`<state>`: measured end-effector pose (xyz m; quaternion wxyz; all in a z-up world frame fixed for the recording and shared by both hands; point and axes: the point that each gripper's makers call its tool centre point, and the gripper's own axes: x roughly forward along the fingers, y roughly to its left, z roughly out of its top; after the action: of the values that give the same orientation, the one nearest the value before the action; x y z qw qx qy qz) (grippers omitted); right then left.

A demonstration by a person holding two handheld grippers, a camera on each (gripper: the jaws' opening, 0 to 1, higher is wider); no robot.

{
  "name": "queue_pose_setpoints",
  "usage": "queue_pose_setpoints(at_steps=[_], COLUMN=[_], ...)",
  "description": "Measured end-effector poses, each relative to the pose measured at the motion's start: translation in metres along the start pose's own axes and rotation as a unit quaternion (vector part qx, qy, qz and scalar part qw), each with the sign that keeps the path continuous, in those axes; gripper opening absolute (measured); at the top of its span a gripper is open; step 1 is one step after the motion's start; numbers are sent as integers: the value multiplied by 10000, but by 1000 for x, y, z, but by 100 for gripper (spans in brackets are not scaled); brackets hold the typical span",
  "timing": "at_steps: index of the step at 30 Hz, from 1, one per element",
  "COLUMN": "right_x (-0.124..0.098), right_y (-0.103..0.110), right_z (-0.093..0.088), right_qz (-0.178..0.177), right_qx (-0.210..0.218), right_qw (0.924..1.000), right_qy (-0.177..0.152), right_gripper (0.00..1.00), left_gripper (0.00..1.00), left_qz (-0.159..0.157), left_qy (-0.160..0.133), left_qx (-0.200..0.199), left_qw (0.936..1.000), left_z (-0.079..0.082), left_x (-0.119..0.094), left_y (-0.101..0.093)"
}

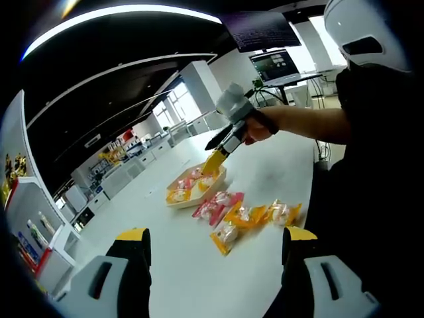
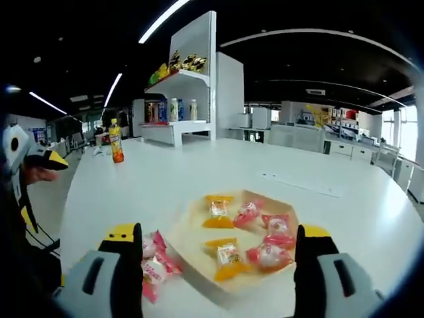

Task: Pick up the marshmallows scattered on the table and place them into the bowl on the table

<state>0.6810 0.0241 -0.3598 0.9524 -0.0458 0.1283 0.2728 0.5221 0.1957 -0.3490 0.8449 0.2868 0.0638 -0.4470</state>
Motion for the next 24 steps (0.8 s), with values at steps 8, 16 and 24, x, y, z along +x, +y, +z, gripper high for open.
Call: queue_pose_setpoints(at_steps=[8, 16, 24], right_x=[-45, -84, -111], right_y=[22, 24, 28], right_z=[7, 7, -9], right_qz=[166, 255, 376], right_qx=[-211, -252, -311], right_qw=[9995, 9990, 9988], right_qy=[-170, -249, -91], right_gripper=[97, 97, 95], left_gripper=[80, 80, 80], left_qz=[-3, 1, -20], left_qy=[-20, -36, -16], left_qx=[47, 81, 90], left_qw=[10000, 10000, 10000], left_z=[3, 7, 7], left_x=[0, -1, 0], left_y=[-2, -3, -7])
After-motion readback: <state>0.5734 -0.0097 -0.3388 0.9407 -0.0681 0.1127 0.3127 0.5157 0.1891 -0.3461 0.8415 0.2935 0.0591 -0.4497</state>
